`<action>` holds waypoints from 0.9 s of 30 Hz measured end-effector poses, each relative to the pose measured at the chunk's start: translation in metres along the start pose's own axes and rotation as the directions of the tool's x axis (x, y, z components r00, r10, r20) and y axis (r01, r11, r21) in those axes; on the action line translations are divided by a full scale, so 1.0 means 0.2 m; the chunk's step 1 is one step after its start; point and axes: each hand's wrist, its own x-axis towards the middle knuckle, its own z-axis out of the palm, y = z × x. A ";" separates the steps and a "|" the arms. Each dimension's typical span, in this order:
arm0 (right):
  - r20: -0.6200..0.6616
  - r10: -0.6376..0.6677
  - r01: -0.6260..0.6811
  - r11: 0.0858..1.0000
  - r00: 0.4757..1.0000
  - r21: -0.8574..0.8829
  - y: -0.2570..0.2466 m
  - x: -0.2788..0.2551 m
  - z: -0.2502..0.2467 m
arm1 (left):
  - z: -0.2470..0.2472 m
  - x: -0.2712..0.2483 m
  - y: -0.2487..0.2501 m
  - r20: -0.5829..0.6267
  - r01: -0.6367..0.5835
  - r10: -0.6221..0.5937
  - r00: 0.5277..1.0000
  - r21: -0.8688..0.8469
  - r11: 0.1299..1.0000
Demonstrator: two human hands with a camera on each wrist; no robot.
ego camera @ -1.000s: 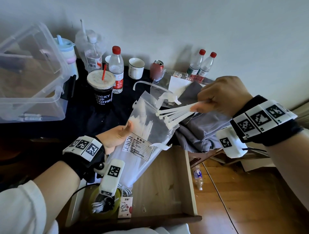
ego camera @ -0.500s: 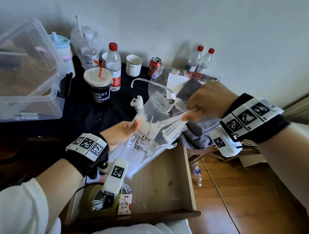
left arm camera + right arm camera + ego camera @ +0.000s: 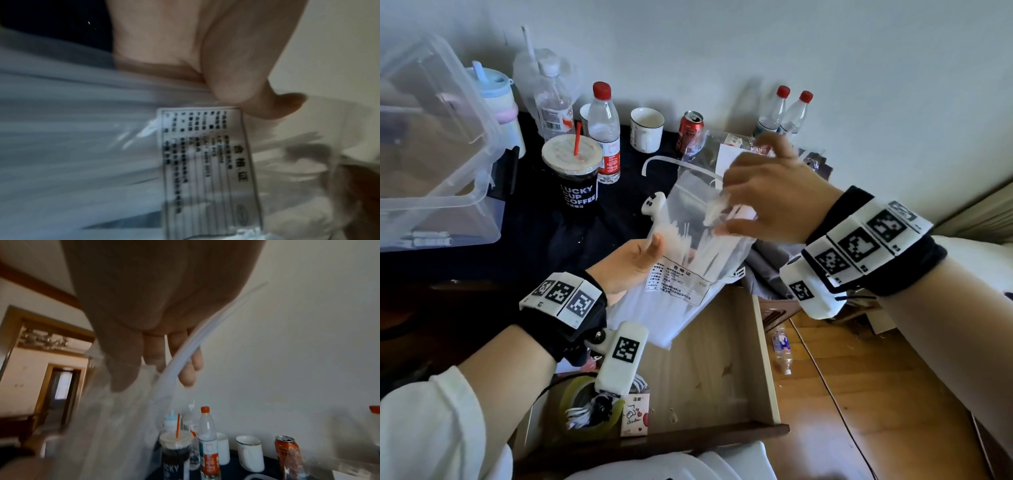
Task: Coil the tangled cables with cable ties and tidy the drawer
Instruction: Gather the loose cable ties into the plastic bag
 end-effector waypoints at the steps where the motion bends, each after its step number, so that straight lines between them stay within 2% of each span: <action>1: -0.084 0.017 -0.016 1.000 0.996 0.008 0.01 0.00 -0.01 | 0.00 0.00 0.00 -0.039 -0.007 0.007 0.999 -0.008 1.000; 4: -0.296 0.102 -0.092 0.995 0.950 0.046 0.02 0.00 -0.06 | 0.02 -0.01 0.04 -0.175 -0.074 0.070 0.982 -0.018 0.997; 6: -0.447 0.208 -0.195 0.978 0.870 0.075 0.04 0.00 -0.09 | 0.03 -0.02 0.05 -0.207 -0.130 0.124 0.971 -0.018 0.991; 8: -0.507 0.338 -0.278 0.941 0.793 0.194 0.05 0.00 -0.09 | 0.03 -0.01 0.06 -0.211 -0.131 0.124 0.970 -0.016 0.991; 9: -0.471 0.404 -0.269 0.906 0.785 0.328 0.05 0.00 -0.08 | 0.03 0.01 0.05 -0.206 -0.113 0.105 0.973 -0.028 0.993; 11: -0.280 0.486 -0.244 0.762 0.828 0.600 0.03 -0.01 -0.06 | 0.02 0.03 0.03 -0.172 -0.083 0.066 0.983 -0.091 0.992; 12: -0.166 0.475 -0.256 0.698 0.864 0.668 0.00 -0.01 -0.04 | 0.01 0.05 0.01 -0.149 -0.081 0.064 0.987 -0.116 0.990; 13: -0.076 0.428 -0.262 0.674 0.901 0.691 -0.03 -0.02 -0.01 | 0.00 0.06 0.00 -0.135 -0.072 0.055 0.989 -0.123 0.990; 16: 0.048 0.249 -0.227 0.764 0.967 0.604 -0.08 -0.04 0.07 | -0.01 0.06 -0.01 -0.116 -0.036 0.014 0.993 -0.191 0.981; 18: 0.070 0.249 -0.243 0.783 0.966 0.573 -0.08 -0.04 0.08 | 0.01 0.06 0.02 -0.111 -0.029 0.008 0.994 -0.187 0.982; 22: 0.016 0.422 -0.325 0.672 0.906 0.665 -0.05 -0.05 0.04 | -0.02 0.06 -0.04 -0.158 -0.026 -0.005 0.988 -0.193 0.981; 23: 0.075 0.421 -0.360 0.654 0.904 0.665 -0.05 -0.05 0.03 | -0.01 0.05 -0.03 -0.157 -0.023 -0.008 0.988 -0.193 0.981; 25: 0.277 0.358 -0.452 0.678 0.892 0.580 -0.07 -0.06 0.02 | 0.00 0.04 -0.01 -0.139 -0.023 -0.002 0.990 -0.180 0.983; 26: 0.314 0.349 -0.469 0.679 0.883 0.565 -0.08 -0.07 0.02 | 0.01 0.03 0.00 -0.133 -0.038 0.015 0.991 -0.175 0.984; 27: 0.289 0.373 -0.470 0.642 0.882 0.605 -0.09 -0.09 0.04 | 0.02 0.01 0.02 -0.121 -0.055 0.033 0.992 -0.179 0.982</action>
